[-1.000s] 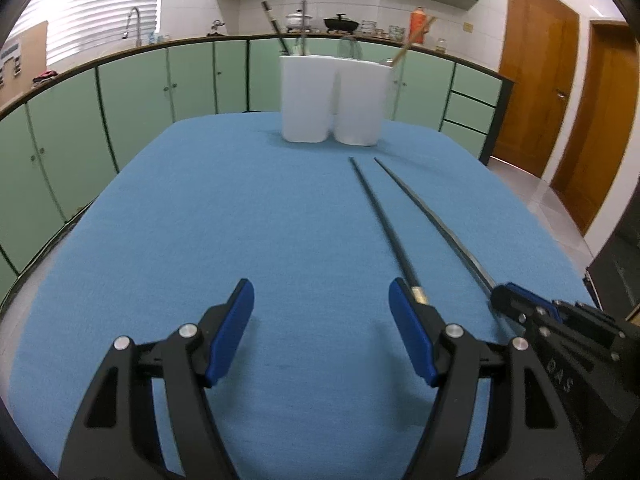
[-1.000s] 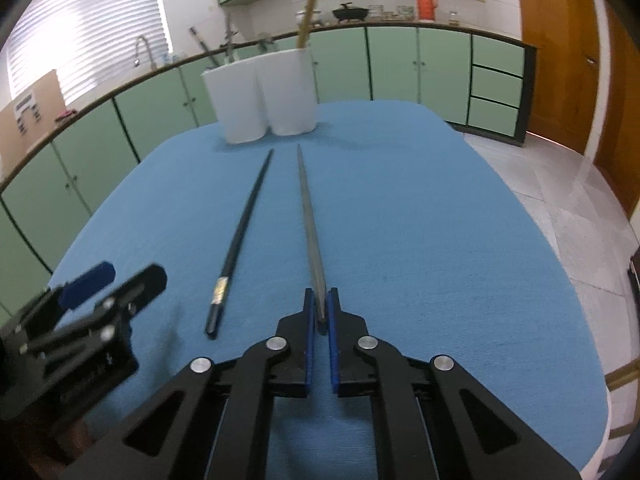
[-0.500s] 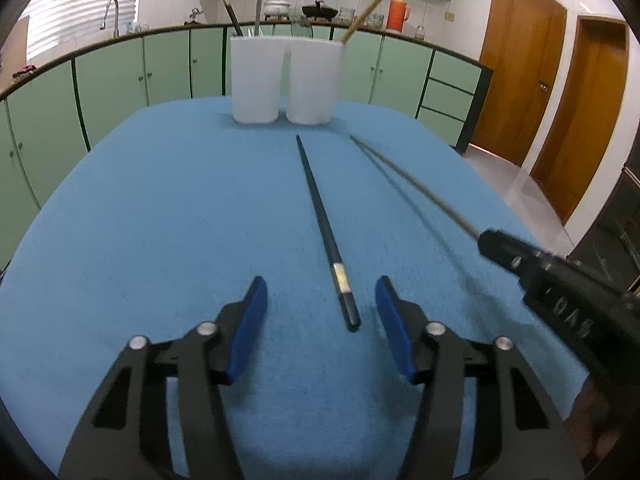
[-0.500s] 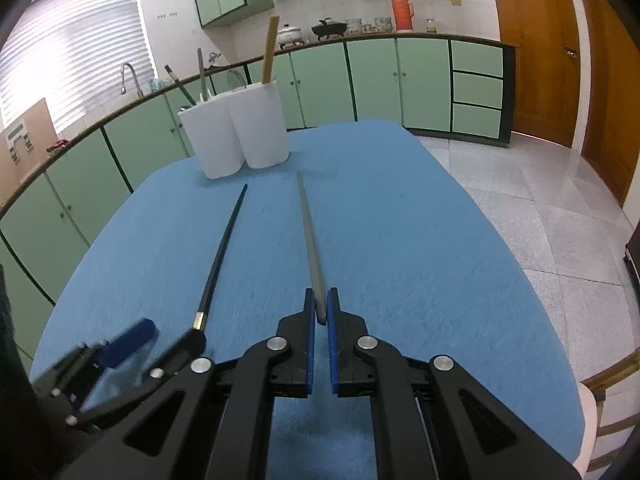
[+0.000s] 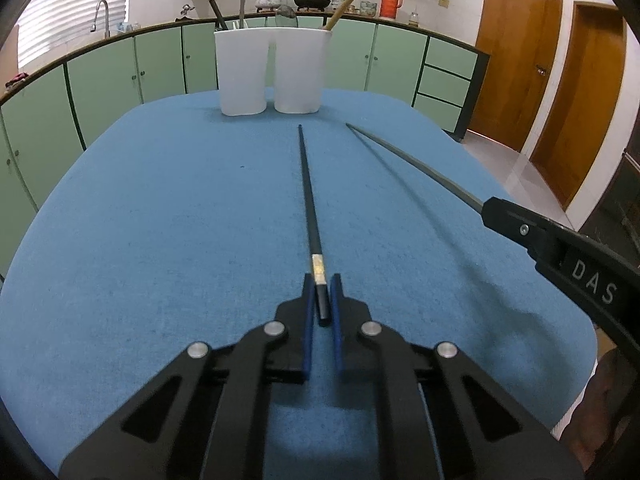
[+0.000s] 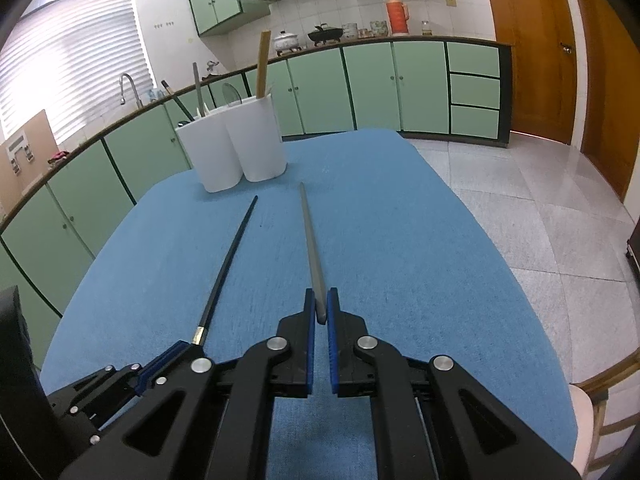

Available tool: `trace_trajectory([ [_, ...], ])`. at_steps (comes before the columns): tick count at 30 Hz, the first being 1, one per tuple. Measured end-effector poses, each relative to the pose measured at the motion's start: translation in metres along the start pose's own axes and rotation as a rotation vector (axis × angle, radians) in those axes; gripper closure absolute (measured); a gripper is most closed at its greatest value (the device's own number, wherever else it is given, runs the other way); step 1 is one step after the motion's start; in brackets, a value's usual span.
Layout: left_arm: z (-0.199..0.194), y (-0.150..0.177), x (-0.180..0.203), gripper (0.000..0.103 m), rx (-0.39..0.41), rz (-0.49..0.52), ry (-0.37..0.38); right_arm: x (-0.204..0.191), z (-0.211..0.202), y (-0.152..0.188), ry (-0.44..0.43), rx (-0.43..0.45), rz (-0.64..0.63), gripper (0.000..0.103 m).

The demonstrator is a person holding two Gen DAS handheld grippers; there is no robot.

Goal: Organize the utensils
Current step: 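Grasp the black gold-banded chopstick with left gripper while right grasps the grey chopstick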

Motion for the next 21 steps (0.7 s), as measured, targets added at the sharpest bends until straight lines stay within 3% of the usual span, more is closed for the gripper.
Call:
trace_trajectory([
  [10, -0.039, -0.026, -0.015, 0.097, 0.098, 0.032, -0.059, -0.01, -0.018, -0.012, -0.01, 0.056, -0.037, 0.097],
  [21, -0.095, -0.083, -0.033, 0.097, 0.265, 0.047, -0.091, -0.033, -0.065, -0.064, -0.074, 0.169, -0.067, 0.098],
])
Point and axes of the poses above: each gripper's, at about its wrist camera, not at the fingertips, and z roughly the way its jaws point, x to its right, y to its underside, the point moved 8 cm from there along z, roughly the way its jaws point, and after that the axes turned 10 degrees about z, right-handed, at the moved point
